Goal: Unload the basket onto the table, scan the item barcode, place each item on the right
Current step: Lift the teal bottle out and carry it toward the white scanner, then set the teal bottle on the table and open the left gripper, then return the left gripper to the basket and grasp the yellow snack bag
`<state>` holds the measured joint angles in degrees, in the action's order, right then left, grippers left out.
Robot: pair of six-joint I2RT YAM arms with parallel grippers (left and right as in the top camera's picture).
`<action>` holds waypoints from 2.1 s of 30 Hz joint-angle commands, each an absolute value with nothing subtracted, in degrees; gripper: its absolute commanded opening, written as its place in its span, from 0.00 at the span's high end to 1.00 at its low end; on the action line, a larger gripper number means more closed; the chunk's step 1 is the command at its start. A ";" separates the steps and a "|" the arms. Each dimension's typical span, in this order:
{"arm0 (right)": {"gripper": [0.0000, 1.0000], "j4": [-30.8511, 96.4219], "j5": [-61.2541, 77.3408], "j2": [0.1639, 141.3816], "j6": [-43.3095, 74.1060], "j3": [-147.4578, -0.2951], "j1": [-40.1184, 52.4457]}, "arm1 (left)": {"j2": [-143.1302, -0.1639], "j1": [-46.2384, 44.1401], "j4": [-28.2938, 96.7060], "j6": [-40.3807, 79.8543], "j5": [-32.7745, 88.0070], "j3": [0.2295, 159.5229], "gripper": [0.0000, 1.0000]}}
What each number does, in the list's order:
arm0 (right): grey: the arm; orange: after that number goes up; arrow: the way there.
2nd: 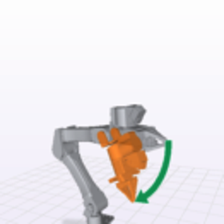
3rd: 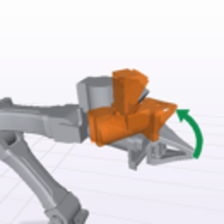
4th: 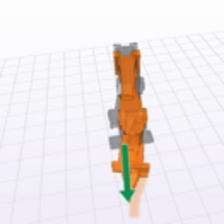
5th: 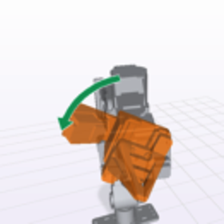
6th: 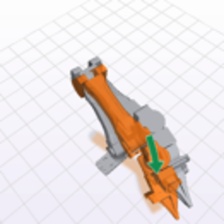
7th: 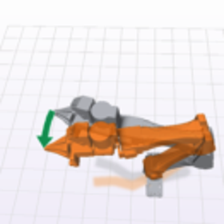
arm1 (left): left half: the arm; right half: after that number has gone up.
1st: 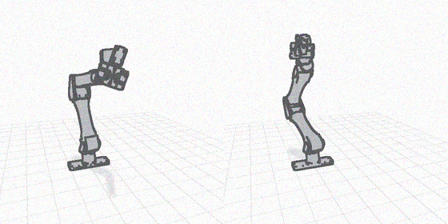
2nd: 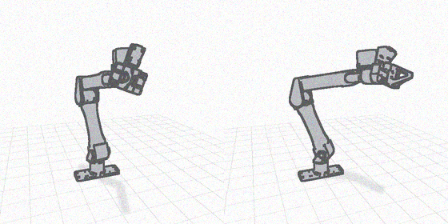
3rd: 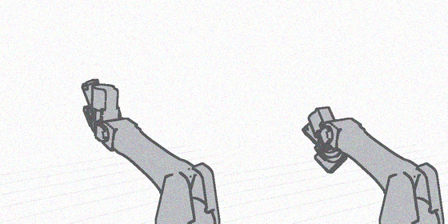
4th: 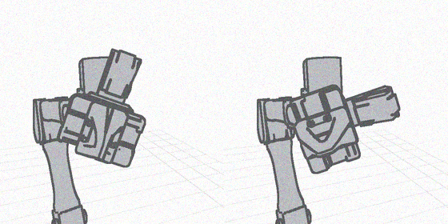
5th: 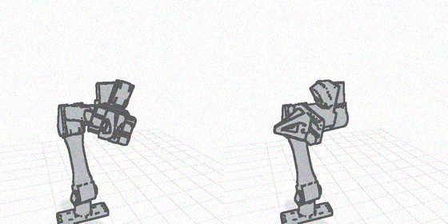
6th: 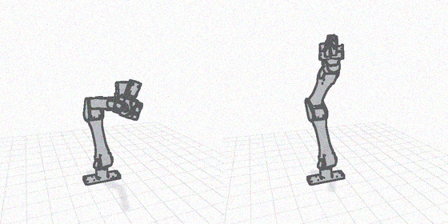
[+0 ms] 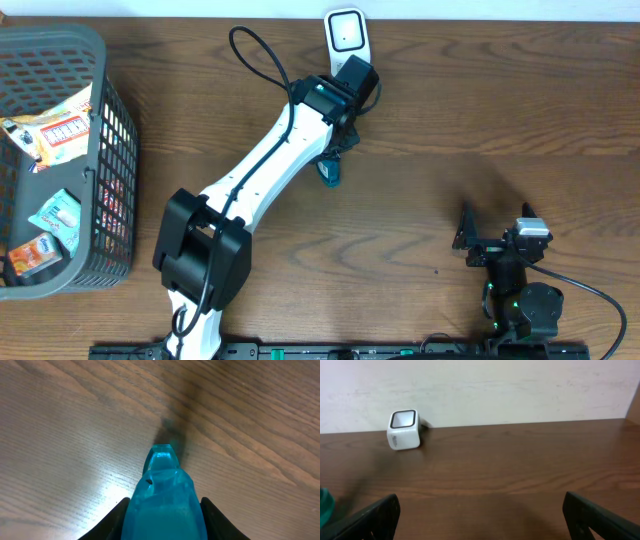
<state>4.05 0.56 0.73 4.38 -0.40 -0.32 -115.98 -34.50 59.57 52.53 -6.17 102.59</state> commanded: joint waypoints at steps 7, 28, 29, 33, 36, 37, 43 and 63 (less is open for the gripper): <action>0.01 4.29 0.32 0.49 5.10 -0.32 -0.78 | -116.88 -34.33 59.00 52.82 -7.62 103.18 0.62; 0.01 4.27 0.32 0.49 5.10 -0.32 -0.75 | -110.52 -30.76 61.04 44.21 -4.23 109.82 0.02; 0.01 4.29 0.32 0.49 5.10 -0.32 -0.78 | -108.84 -29.95 61.21 43.00 -3.84 110.74 0.02; 0.01 4.29 0.32 0.49 5.10 -0.32 -0.78 | -100.01 -25.47 61.63 39.31 -3.64 113.25 0.02; 0.01 4.29 0.32 0.49 5.10 -0.32 -0.78 | -92.88 -20.14 61.65 36.99 -3.68 113.60 0.02; 0.01 4.29 0.32 0.49 5.10 -0.32 -0.75 | -90.72 -17.87 61.87 36.21 -3.68 113.60 0.02; 0.01 4.27 0.32 0.49 5.10 -0.32 -0.78 | -81.38 1.04 68.07 35.86 -4.10 113.60 0.02; 0.01 4.29 0.32 0.49 5.10 -0.32 -0.75 | -90.98 33.80 77.49 42.52 -3.42 110.78 0.02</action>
<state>4.03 0.56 0.73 4.38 -0.40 -0.32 -87.96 33.45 77.80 42.04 -3.77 111.37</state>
